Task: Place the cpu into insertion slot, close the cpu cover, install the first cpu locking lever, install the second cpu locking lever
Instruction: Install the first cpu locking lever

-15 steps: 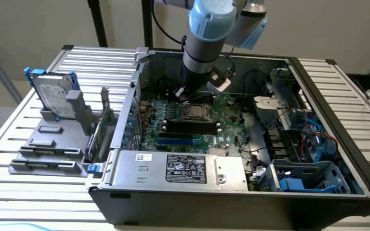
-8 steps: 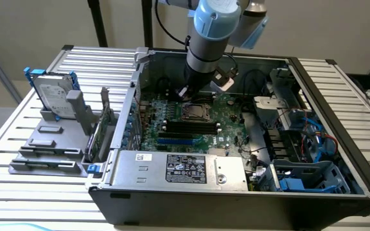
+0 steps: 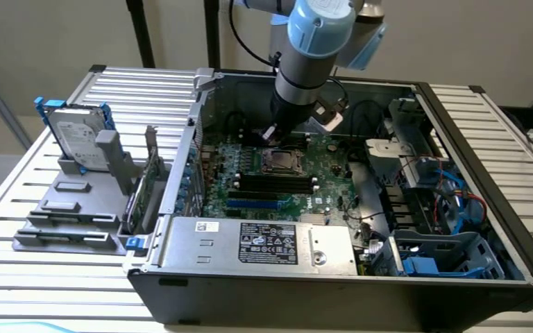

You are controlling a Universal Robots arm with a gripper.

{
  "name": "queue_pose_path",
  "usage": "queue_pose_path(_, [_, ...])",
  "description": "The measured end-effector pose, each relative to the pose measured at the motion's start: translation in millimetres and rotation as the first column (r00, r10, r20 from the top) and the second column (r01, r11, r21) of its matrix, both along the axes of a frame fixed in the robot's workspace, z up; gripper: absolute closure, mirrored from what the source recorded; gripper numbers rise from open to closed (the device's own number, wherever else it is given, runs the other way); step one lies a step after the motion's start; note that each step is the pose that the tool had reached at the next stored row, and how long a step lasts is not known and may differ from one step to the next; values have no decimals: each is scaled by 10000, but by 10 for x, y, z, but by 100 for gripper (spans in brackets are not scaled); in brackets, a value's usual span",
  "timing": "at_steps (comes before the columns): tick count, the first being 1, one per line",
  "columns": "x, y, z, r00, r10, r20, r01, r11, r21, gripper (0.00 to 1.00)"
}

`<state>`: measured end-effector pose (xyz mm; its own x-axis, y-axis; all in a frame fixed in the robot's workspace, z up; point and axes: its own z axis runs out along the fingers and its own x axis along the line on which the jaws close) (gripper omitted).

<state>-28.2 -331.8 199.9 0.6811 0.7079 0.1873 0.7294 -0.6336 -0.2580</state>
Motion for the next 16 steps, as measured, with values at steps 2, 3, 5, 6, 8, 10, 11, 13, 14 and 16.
queue_pose_path(2, [27, 3, -4, 10000, 0, -15, 0, 10000, -25, 89])
queue_pose_path(3, [40, 4, -5, 10000, 0, -24, 0, 10000, -36, 89])
queue_pose_path(5, [64, 7, -9, 10000, -1, -38, 1, 10000, -53, 89])
queue_pose_path(6, [76, 8, -10, 10000, -1, -44, 1, 10000, -62, 89])
queue_pose_path(8, [99, 10, -15, 10000, -1, -55, 1, 10000, -76, 89])
queue_pose_path(10, [121, 12, -18, 10000, -1, -64, 0, 10000, -93, 89])
queue_pose_path(11, [132, 12, -19, 10000, -1, -68, 0, 9999, -102, 89])
queue_pose_path(13, [144, 12, -19, 10000, -1, -71, 0, 9999, -116, 89])
queue_pose_path(14, [150, 12, -20, 10000, 0, -71, 0, 9999, -119, 89])
queue_pose_path(16, [158, 12, -20, 10000, -1, -73, 0, 9999, -128, 89])
